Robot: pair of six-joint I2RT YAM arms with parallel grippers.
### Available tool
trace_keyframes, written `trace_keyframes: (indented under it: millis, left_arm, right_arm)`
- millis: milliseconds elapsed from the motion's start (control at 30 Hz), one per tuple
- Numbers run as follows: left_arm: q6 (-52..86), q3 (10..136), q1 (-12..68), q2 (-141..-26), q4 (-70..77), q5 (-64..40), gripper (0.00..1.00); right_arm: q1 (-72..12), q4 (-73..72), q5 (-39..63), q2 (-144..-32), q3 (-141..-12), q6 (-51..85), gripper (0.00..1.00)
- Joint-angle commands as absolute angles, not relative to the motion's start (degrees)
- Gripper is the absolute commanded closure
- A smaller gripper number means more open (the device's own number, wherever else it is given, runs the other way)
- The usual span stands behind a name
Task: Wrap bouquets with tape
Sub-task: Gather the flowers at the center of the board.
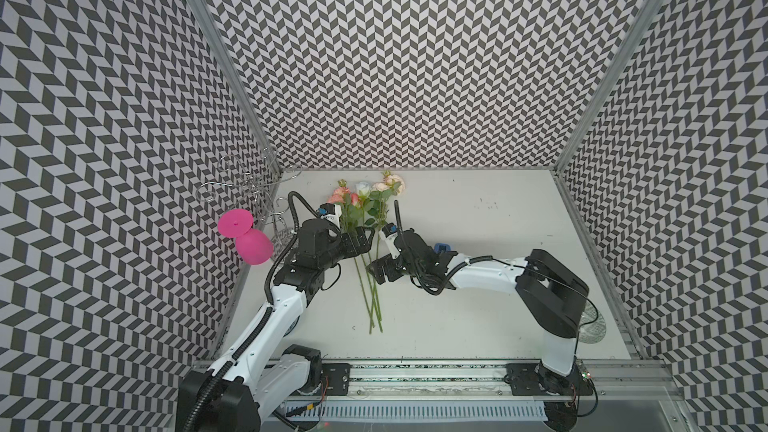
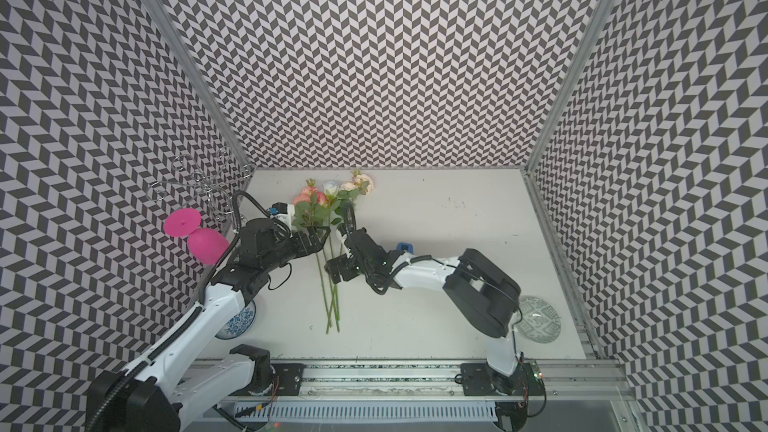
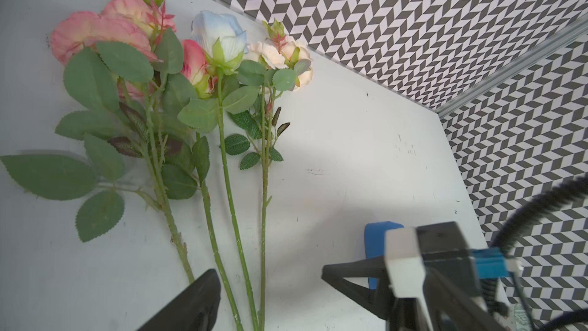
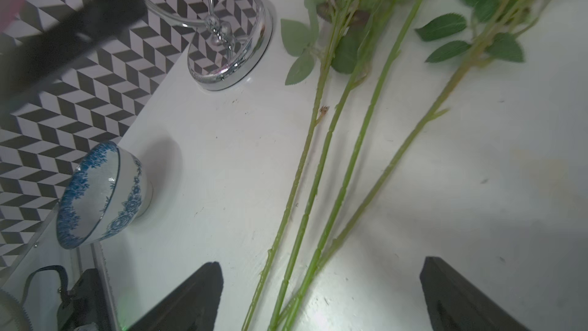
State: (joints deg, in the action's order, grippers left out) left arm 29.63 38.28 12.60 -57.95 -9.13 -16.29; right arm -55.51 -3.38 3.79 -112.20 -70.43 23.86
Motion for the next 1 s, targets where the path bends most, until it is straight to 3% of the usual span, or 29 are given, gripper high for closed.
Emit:
trace_keyframes:
  millis: [0,300,867,967]
  left_arm:
    - [29.97,37.88,10.40,-56.87,-10.66,-18.31,0.01]
    - [29.37,36.91,2.69,-56.21,-10.36,-25.21,0.02]
    - [29.90,35.71,1.76,-55.18,-8.61,-28.04,0.02]
    - [29.57,35.59,1.76,-55.05,-8.55,-27.95,0.02]
  right_arm:
    - [-56.23,-2.75,2.40,-117.81,-76.30,25.57,0.01]
    - [-57.97,1.22,-1.86,-125.59,-84.45,24.47,0.01]
    - [-58.37,15.24,-13.97,-136.55,-98.60,26.66,0.01]
    - [-58.36,18.01,-15.93,-137.91,-99.84,26.76,0.07]
